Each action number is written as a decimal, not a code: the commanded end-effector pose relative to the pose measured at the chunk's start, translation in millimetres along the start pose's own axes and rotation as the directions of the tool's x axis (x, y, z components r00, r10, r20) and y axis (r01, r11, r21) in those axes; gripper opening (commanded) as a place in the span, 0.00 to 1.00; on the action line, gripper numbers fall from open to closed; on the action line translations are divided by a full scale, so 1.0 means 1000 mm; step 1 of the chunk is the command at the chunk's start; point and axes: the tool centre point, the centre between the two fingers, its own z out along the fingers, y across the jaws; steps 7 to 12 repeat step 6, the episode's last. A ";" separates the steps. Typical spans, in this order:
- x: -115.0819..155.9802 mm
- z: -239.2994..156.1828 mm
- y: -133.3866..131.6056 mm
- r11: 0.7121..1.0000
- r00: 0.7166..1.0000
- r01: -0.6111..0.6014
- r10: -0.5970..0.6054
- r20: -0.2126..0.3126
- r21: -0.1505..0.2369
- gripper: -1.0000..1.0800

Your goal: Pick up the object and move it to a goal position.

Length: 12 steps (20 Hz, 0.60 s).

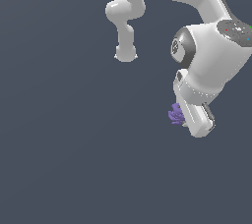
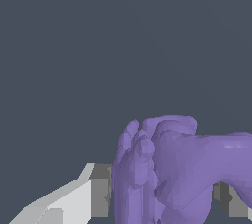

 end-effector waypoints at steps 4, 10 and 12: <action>-0.003 -0.004 -0.005 1.000 1.000 0.000 0.000 0.001 0.000 0.00; -0.003 -0.005 -0.005 1.000 1.000 0.000 0.000 0.001 0.000 0.00; -0.003 -0.005 -0.005 1.000 1.000 0.000 0.000 0.001 0.000 0.00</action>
